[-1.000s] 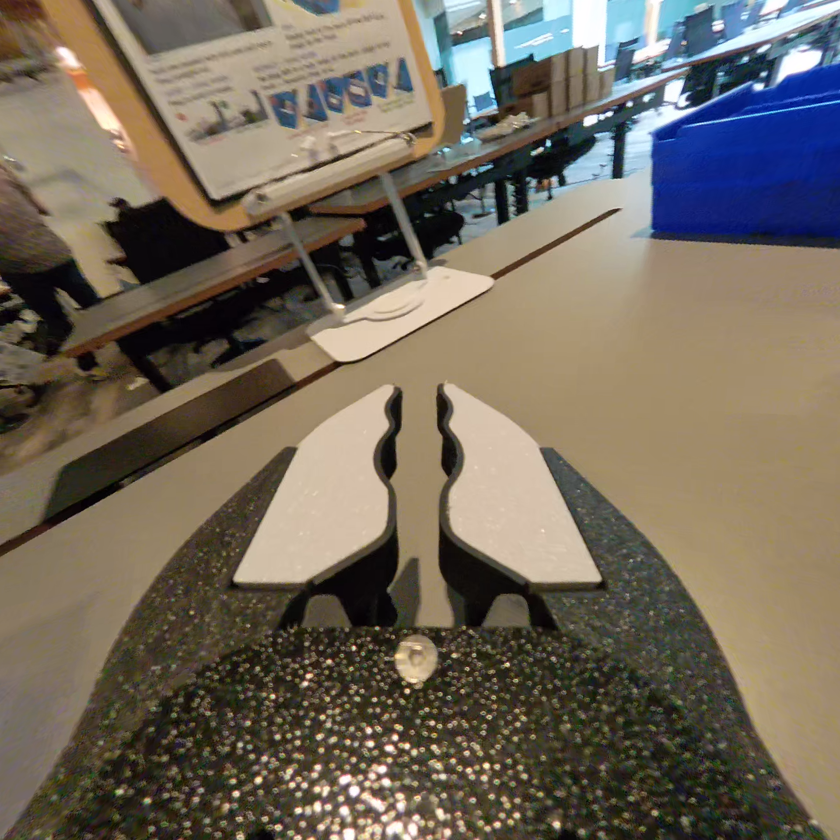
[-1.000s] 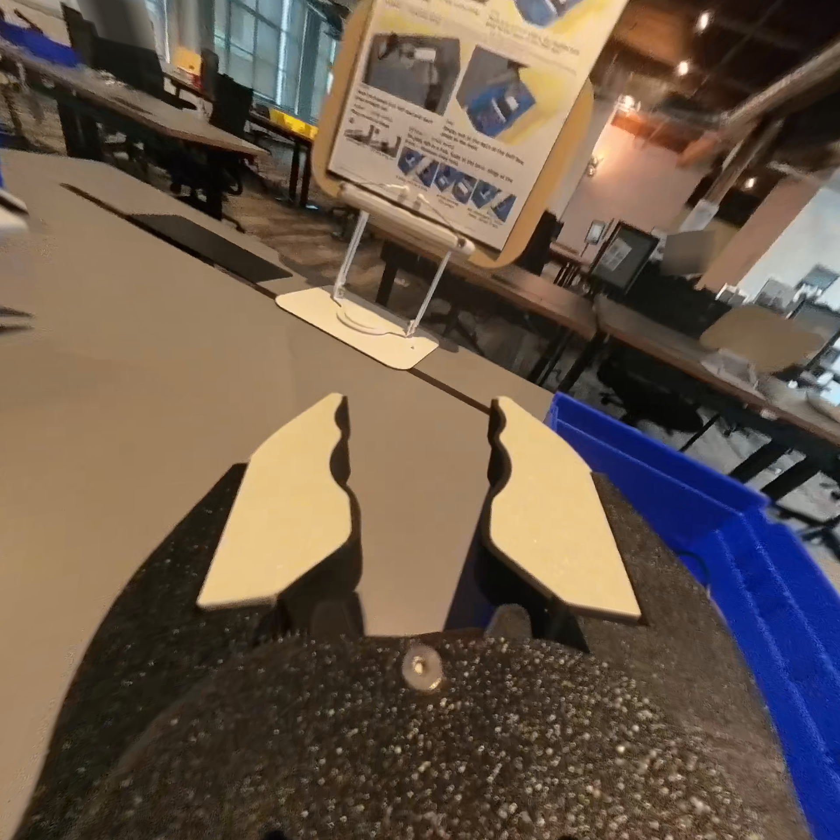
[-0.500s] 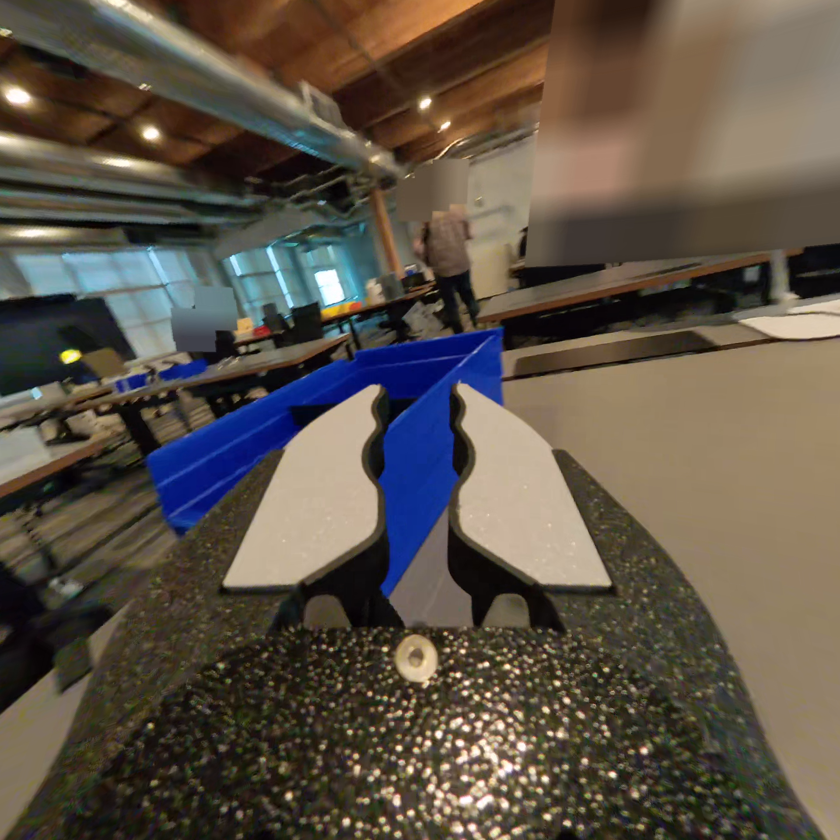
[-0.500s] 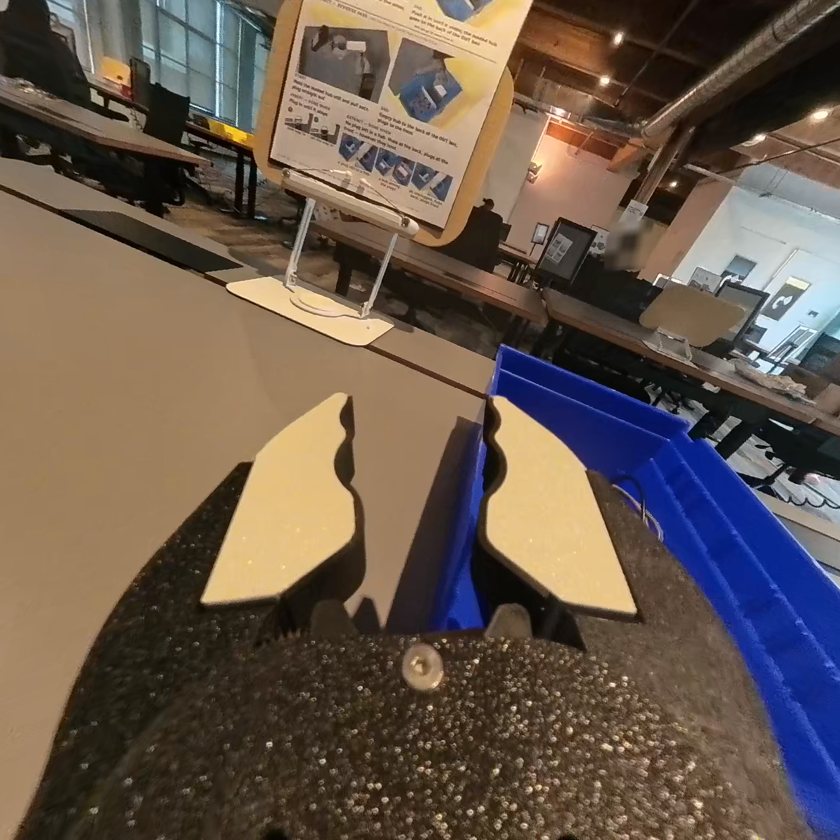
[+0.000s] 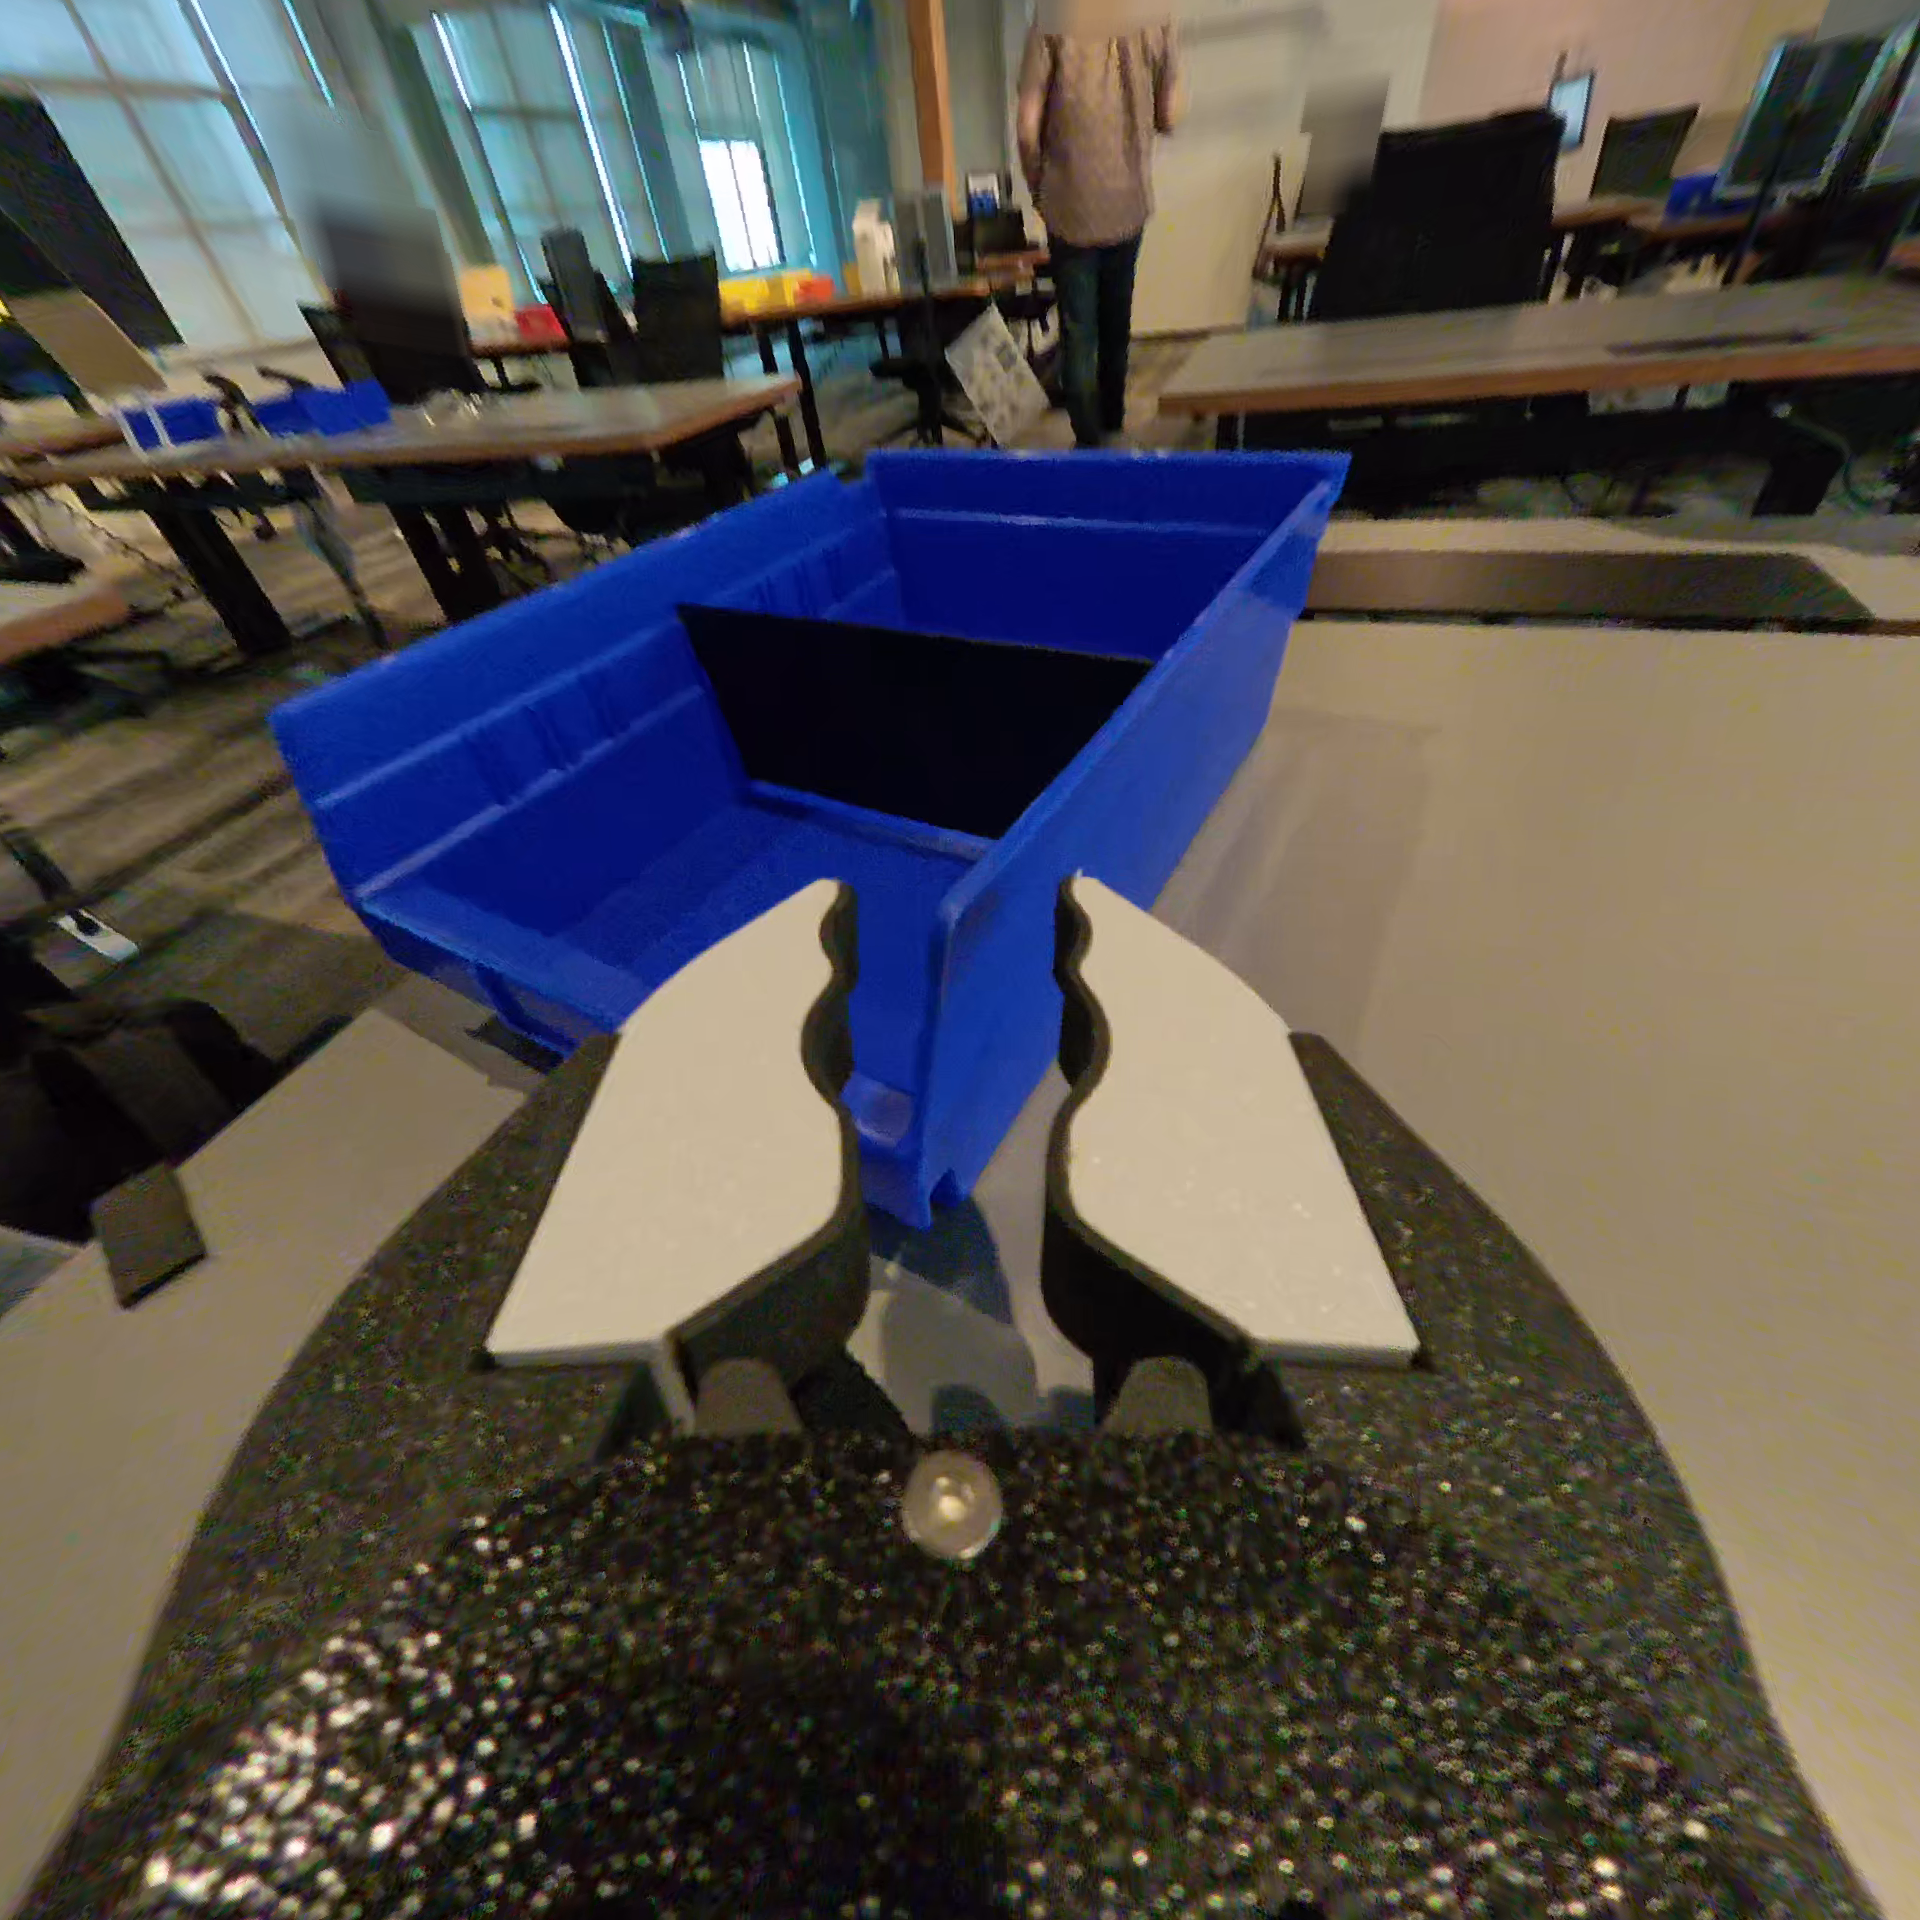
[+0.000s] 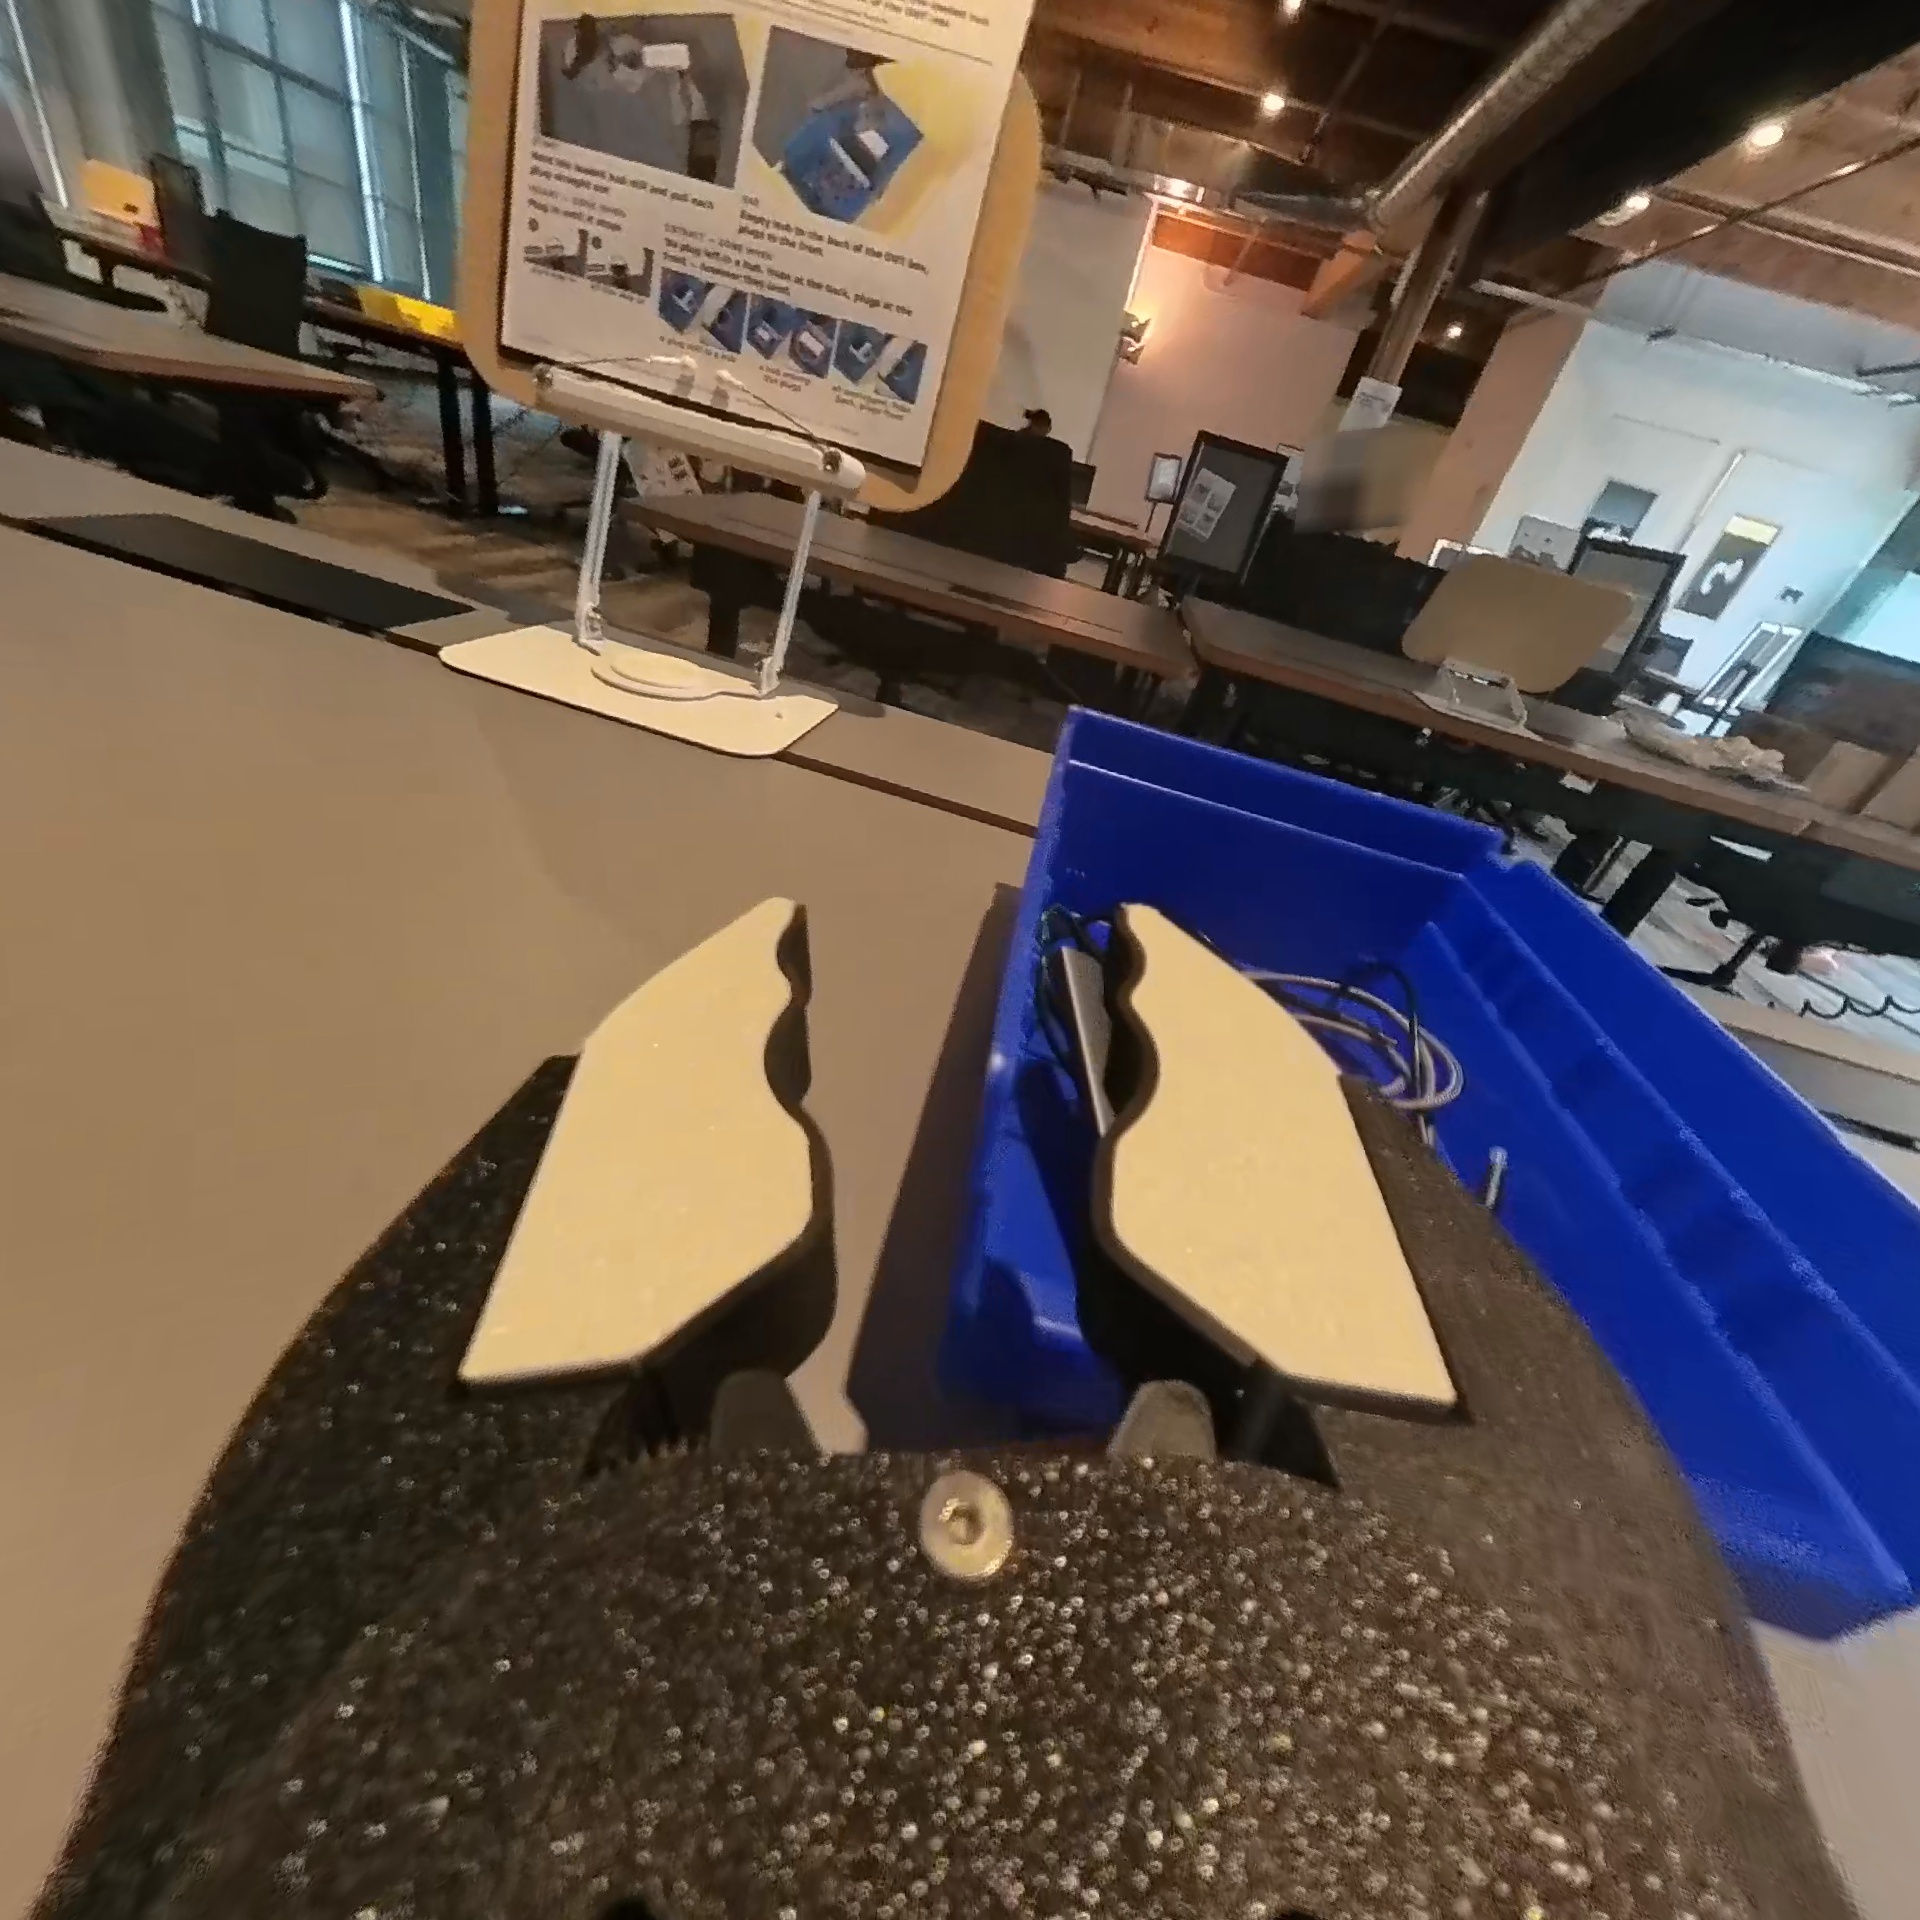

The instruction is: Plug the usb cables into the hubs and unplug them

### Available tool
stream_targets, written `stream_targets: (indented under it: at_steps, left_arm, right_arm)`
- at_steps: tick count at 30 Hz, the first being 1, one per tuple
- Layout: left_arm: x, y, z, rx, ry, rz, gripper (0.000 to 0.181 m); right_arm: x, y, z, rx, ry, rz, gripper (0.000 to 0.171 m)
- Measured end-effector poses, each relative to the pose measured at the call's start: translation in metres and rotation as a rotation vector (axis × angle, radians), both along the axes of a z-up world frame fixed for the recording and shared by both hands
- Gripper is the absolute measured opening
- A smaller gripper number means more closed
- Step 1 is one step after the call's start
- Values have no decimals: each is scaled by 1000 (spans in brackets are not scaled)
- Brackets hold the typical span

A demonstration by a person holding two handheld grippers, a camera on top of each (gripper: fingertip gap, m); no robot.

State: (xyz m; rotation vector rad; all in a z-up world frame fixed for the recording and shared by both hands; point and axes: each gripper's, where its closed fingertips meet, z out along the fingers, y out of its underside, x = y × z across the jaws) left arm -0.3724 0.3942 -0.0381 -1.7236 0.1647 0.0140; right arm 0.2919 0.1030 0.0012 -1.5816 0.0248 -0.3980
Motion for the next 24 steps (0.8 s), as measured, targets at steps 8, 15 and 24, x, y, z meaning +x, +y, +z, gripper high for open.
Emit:
stream_targets:
  at_steps: [8,15,24]
  left_arm:
    - [10,7,-17,-146,-100,-128,11]
    - [55,-14,-16,-98,71,-395,4]
    - [111,-70,-13,68,265,-733,4]
  right_arm:
    - [12,-19,-11,60,129,10,52]
    - [9,-16,-14,40,119,20,52]
    - [6,-11,-19,5,96,18,52]
